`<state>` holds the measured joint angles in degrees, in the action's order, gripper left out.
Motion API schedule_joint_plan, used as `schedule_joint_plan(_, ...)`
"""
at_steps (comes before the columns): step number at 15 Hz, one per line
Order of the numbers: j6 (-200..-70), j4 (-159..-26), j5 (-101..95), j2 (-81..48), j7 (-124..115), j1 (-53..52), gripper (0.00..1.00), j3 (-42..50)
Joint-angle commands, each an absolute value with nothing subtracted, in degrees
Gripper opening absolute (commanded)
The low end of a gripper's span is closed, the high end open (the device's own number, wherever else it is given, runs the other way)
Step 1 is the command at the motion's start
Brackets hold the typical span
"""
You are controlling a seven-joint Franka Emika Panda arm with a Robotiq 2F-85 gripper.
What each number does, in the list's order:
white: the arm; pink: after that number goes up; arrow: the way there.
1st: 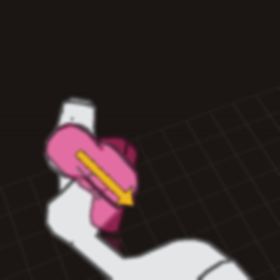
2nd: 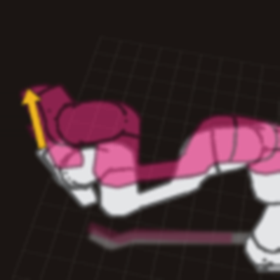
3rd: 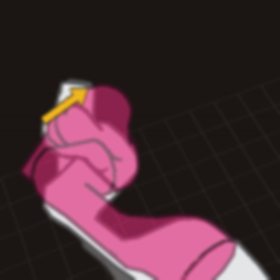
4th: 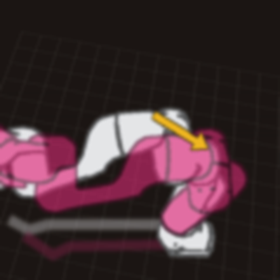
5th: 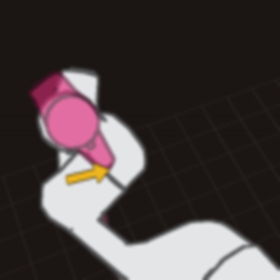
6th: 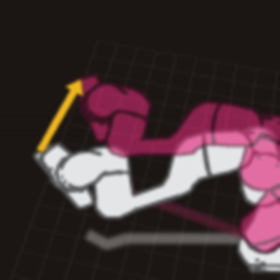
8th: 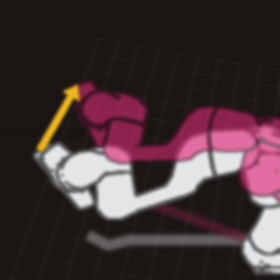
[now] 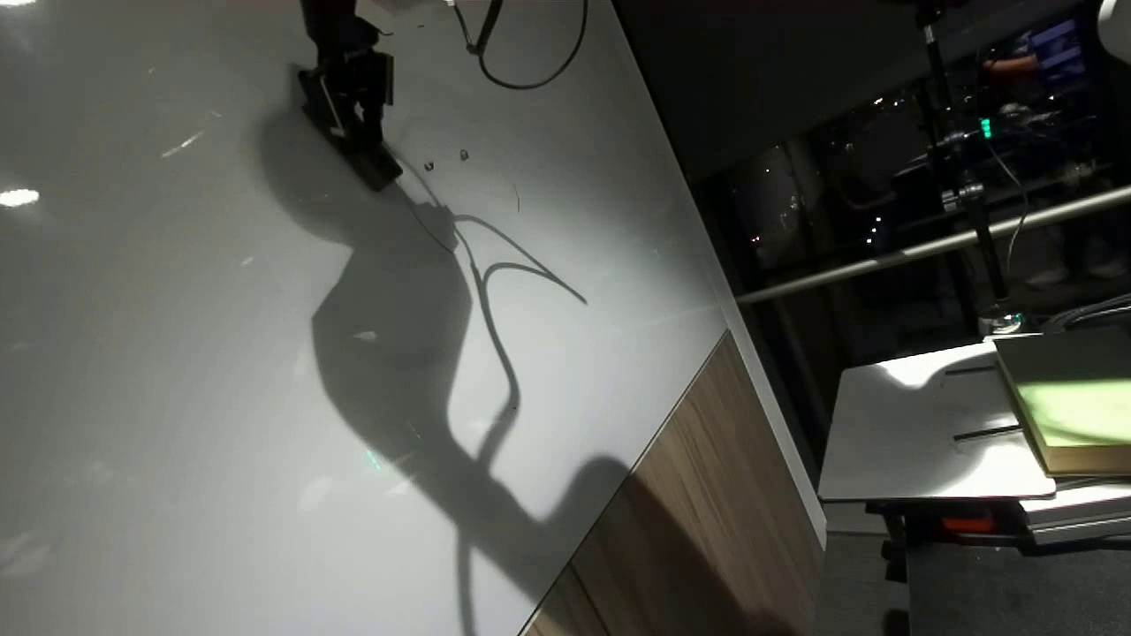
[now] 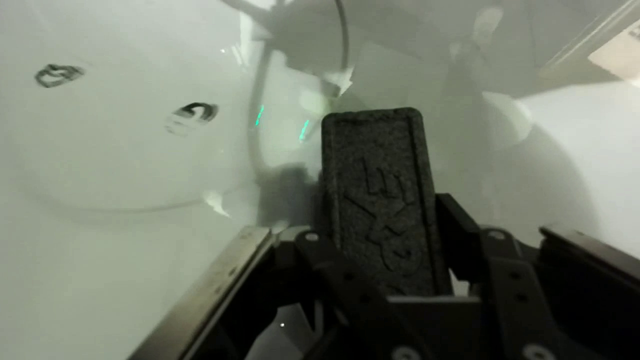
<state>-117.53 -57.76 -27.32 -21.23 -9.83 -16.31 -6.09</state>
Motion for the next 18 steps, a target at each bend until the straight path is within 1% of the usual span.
schedule_joint_plan(1,-117.5,-52.6,-26.5,-26.0,-8.7,-16.1,0.28,-6.0)
schedule_joint_plan(8,-118.5,-54.5,-27.7,-25.2,-8.2,-14.5,0.28,-4.8)
schedule_joint_plan(18,-120.1,-64.4,-27.6,-17.8,-8.5,-3.0,0.28,1.4)
